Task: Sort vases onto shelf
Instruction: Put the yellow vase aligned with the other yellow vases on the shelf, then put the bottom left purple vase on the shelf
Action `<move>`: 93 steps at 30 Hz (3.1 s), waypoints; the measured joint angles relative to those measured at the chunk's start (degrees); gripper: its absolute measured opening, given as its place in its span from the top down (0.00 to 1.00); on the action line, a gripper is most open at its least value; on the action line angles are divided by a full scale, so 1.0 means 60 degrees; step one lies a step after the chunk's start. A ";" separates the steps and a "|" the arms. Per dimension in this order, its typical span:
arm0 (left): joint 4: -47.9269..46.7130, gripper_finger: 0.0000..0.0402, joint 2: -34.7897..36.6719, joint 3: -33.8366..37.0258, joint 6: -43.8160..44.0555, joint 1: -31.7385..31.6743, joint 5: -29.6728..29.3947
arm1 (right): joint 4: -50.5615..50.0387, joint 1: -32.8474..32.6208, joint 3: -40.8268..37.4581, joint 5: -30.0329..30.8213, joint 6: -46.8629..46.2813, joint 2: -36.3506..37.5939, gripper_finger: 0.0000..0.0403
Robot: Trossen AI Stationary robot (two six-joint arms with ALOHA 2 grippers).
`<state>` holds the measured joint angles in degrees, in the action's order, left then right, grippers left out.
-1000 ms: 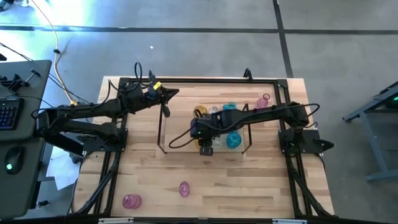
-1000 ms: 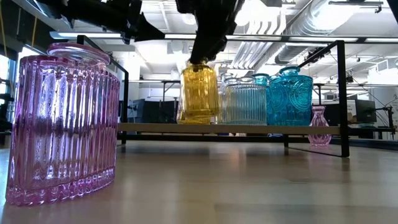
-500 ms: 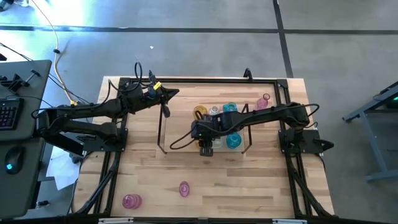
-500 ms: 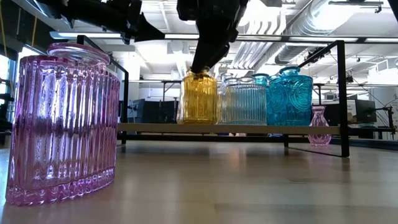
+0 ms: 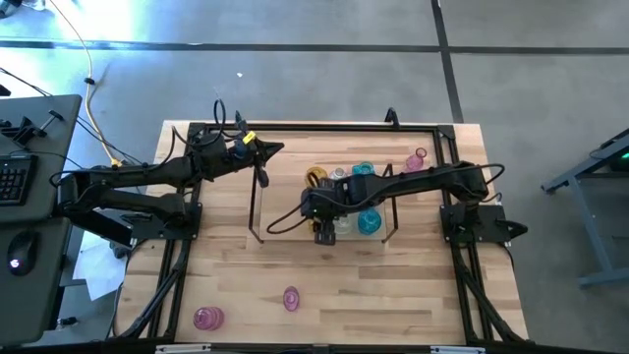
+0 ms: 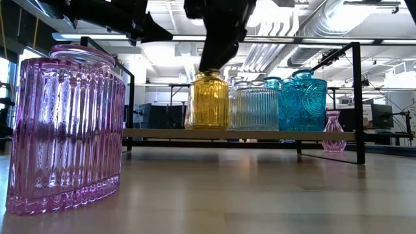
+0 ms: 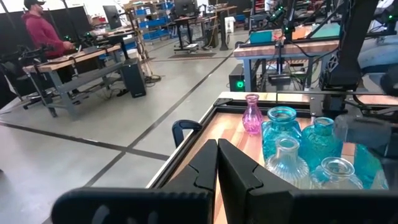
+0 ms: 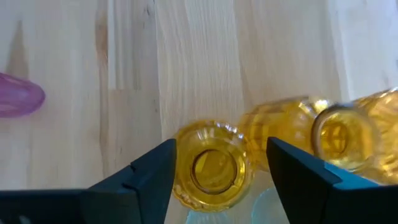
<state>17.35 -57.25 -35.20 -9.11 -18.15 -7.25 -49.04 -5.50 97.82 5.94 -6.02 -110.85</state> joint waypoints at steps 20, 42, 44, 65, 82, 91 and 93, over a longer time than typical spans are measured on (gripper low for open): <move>-0.0270 0.99 0.0000 0.0000 -0.0016 0.0000 0.0467 | -0.5782 -0.1327 0.3024 0.0796 0.0150 0.0128 0.59; -0.3583 0.99 0.0069 -0.1069 -0.0551 0.2249 0.2888 | 0.5483 -0.1398 -0.7794 0.1564 0.2380 0.8666 0.99; -0.5027 0.99 0.0069 -0.1658 -0.0195 0.2766 0.2600 | 0.6319 -0.1336 -0.8514 0.1428 0.2614 0.9135 0.99; -1.1570 0.99 -0.1915 -0.4856 0.6771 0.8502 0.0402 | 0.7754 -0.1341 -0.9890 0.1396 0.2506 0.9777 1.00; -1.1577 0.68 -0.3966 -0.4856 1.2196 1.0464 0.2233 | 0.7207 -0.1341 -0.9890 0.1362 0.2230 0.9770 1.00; -1.1586 0.59 -0.3912 -0.4863 1.4465 1.0957 0.3173 | 0.7020 -0.1341 -0.9890 0.1366 0.2229 0.9766 1.00; -1.1604 0.58 -0.3912 -0.4863 1.4485 1.1161 0.3242 | 0.6991 -0.1341 -0.9890 0.1366 0.2226 0.9766 1.00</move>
<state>-52.27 -80.73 -64.38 77.80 48.81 12.21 -7.09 -13.54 38.48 14.13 7.33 -52.25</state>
